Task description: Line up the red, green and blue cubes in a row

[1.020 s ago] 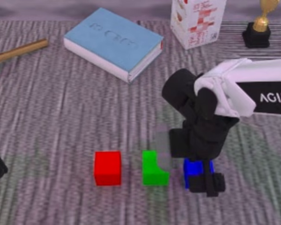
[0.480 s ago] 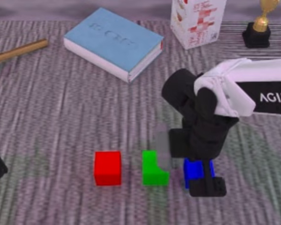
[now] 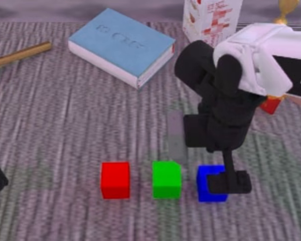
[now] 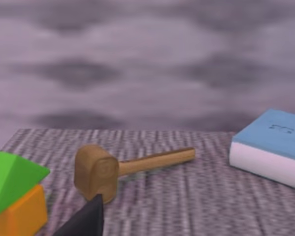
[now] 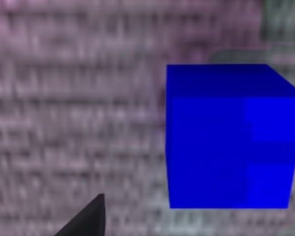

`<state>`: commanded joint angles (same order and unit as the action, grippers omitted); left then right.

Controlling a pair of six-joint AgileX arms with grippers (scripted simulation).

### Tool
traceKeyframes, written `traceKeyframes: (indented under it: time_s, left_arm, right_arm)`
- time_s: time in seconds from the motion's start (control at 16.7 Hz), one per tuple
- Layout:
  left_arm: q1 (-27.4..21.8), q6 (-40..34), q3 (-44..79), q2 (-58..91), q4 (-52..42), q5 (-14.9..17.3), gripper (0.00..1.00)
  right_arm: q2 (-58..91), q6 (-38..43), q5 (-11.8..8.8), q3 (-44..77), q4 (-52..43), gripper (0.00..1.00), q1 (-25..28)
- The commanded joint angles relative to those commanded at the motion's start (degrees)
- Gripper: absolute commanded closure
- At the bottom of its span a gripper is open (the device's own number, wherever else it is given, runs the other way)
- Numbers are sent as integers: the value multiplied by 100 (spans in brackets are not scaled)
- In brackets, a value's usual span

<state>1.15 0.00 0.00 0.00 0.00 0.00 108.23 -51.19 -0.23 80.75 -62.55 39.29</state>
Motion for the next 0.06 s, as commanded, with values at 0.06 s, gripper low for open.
traceKeyframes:
  time_s: [0.06]
  left_arm:
    - [0,0,0,0,0,0,0]
  right_arm:
    - [-24,1,0,27,-35,0,0]
